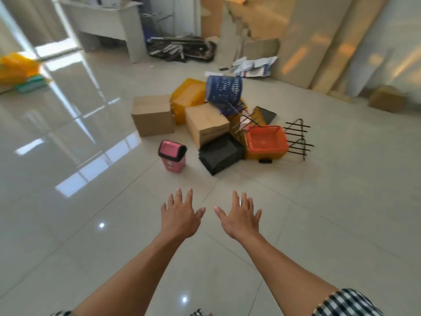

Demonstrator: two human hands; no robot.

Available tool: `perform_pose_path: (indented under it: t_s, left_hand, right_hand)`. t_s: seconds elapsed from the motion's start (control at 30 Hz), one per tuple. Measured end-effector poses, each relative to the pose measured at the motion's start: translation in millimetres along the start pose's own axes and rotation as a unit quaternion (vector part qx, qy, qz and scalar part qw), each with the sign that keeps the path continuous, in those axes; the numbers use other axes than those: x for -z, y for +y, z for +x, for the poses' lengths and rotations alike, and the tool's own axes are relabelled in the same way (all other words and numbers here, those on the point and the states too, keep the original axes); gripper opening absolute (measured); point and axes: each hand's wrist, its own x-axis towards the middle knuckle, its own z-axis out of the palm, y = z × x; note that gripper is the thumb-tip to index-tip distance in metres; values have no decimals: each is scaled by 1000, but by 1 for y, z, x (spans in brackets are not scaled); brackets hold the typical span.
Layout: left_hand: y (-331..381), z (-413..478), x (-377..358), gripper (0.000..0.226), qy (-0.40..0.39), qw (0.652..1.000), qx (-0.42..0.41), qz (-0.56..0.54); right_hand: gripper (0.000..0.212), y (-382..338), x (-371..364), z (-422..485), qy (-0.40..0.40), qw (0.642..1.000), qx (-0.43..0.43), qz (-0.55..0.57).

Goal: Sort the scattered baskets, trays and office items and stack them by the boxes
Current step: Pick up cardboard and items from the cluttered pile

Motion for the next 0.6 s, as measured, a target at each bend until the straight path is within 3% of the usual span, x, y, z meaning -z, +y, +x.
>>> perform_pose_path:
  t_s: [0.3,0.6]
  left_hand:
    - [51,89,10,79,-7,995,-96,32]
    - [2,204,48,79,-22,993,-115,32]
  right_hand:
    - [90,22,16,55,25,995,-89,35]
    - [91,-58,13,150,23,993,-113,40]
